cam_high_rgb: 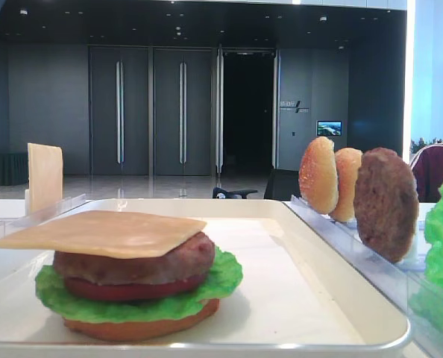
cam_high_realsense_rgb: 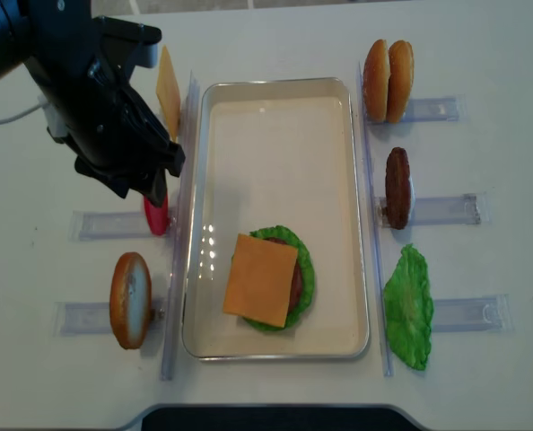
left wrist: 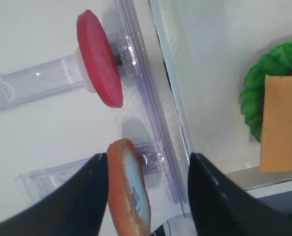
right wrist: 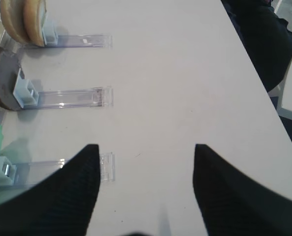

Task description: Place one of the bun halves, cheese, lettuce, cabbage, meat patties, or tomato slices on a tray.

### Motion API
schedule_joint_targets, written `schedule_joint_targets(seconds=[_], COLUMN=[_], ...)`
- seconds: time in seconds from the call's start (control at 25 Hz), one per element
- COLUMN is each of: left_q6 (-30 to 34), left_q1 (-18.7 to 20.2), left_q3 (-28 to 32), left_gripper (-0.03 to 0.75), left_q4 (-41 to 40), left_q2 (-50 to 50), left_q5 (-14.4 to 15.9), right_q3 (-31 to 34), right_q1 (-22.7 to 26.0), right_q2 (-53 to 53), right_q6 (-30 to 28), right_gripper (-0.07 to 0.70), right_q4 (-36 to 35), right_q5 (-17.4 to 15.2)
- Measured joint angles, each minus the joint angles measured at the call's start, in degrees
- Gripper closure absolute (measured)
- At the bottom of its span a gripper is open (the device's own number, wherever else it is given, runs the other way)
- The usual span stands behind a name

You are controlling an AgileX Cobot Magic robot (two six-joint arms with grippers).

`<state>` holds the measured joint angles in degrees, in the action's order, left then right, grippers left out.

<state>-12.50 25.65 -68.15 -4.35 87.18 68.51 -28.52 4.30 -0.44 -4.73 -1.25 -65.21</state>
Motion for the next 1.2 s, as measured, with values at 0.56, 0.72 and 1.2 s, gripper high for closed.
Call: schedule_joint_targets(seconds=[0.56,0.72,1.2], left_q6=[-2.73,-5.44,-10.48], left_q1=[0.00,0.00,0.00], left_q3=[1.58,6.63,26.11], left_gripper=[0.324,0.324,0.324], left_q4=[-3.69,-6.38,-9.13], left_q2=[-5.19,-13.12,-35.05], left_q5=[1.06,1.33,1.52], right_q3=[0.00,0.00,0.00], right_q1=[0.00,0.00,0.00], right_q2=[0.00,0.00,0.00], right_q6=[0.00,0.00,0.00], right_gripper=[0.204,0.205,0.205], right_q4=[0.00,0.00,0.00], right_q5=[0.00,0.00,0.00])
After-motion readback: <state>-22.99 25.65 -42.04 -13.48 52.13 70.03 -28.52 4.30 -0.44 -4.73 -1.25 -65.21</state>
